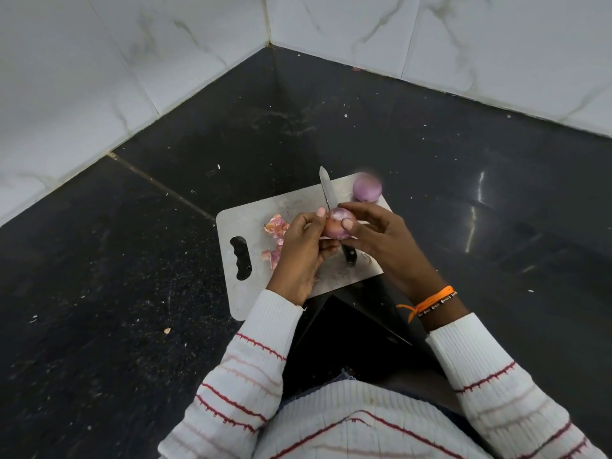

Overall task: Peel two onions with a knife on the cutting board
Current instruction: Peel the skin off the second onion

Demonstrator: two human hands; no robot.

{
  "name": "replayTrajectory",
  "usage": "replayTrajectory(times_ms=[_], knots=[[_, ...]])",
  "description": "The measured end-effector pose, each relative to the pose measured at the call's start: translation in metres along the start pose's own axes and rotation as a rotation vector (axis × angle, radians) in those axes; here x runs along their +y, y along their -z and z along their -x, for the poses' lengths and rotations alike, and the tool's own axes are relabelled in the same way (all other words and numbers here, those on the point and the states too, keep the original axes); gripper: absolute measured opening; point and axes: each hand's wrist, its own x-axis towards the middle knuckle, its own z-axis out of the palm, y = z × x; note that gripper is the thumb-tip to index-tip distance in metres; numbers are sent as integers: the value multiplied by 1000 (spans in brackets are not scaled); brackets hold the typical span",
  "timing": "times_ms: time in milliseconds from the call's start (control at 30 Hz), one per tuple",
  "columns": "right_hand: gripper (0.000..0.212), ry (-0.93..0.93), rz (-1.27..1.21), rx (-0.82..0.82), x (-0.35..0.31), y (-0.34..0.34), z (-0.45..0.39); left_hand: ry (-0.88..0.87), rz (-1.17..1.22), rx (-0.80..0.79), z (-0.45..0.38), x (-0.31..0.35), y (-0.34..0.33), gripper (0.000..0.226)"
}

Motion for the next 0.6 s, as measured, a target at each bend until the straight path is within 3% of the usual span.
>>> replayTrajectory(times_ms=[267,400,600], knots=[[45,-68,-274,-12,-1,-3,0,-94,69,-57,7,5,6,19],[57,-66,-231,-89,-5,-1,2,-164,25,-65,8,6,7,30],[53,-52,-168,-54,-3,-3,1,-169,-10,-31,6,6,9,21]])
